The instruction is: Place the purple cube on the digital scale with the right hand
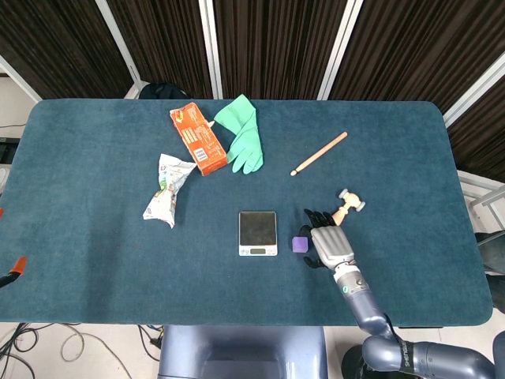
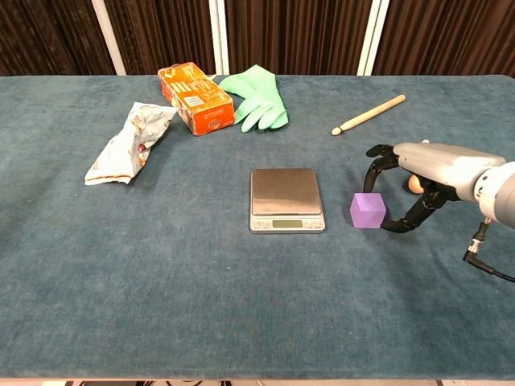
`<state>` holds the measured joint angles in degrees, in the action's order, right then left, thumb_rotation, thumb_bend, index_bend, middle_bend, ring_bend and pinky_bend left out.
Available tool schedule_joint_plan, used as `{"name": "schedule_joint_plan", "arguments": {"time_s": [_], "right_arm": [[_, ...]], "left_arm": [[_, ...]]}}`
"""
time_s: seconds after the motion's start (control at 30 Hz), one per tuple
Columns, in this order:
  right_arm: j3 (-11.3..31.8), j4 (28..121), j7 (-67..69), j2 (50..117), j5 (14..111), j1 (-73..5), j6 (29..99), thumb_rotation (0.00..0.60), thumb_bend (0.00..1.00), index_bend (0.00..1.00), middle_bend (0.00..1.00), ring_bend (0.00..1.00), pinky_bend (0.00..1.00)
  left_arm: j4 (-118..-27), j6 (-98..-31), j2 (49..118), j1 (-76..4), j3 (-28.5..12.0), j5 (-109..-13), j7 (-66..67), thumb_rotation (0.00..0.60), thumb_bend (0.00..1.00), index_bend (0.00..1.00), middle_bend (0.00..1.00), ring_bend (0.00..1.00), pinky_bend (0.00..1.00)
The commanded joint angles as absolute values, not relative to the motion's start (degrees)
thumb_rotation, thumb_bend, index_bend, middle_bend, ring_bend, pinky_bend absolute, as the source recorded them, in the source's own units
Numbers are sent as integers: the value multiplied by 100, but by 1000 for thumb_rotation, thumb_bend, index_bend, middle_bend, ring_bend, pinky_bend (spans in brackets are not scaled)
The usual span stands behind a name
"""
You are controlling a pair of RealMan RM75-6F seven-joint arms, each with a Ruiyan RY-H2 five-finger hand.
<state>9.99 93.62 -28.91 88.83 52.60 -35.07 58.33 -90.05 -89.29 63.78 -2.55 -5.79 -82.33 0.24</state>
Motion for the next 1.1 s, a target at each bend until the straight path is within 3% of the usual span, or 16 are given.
{"name": "schedule_joint_plan", "arguments": {"time_s": [0.03, 0.33, 0.6, 1.1], "right_arm": [[1000, 9292, -2860, 8954, 5240, -3542, 5847, 600, 391, 391, 0, 0, 0], [990, 9100, -2857, 9085, 5099, -3657, 5799, 600, 398, 406, 0, 0, 0], [1134, 9109, -2771, 9198, 5199, -3762, 5930, 600, 469, 529, 0, 34, 0], [1628, 9174, -3478, 9576, 4528, -4631, 5748, 600, 471, 535, 0, 35, 0]], "left_arm": [[-9005, -8928, 6380, -256, -579, -8231, 25, 600, 254, 22, 5, 0, 0], [-9014, -8929, 6379, -256, -582, -8224, 45, 600, 253, 22, 5, 0, 0], [-9016, -8933, 6377, -253, -582, -8223, 43, 600, 253, 22, 5, 0, 0], [-9017, -8921, 6363, -255, -577, -8227, 17, 600, 253, 22, 5, 0, 0]]}}
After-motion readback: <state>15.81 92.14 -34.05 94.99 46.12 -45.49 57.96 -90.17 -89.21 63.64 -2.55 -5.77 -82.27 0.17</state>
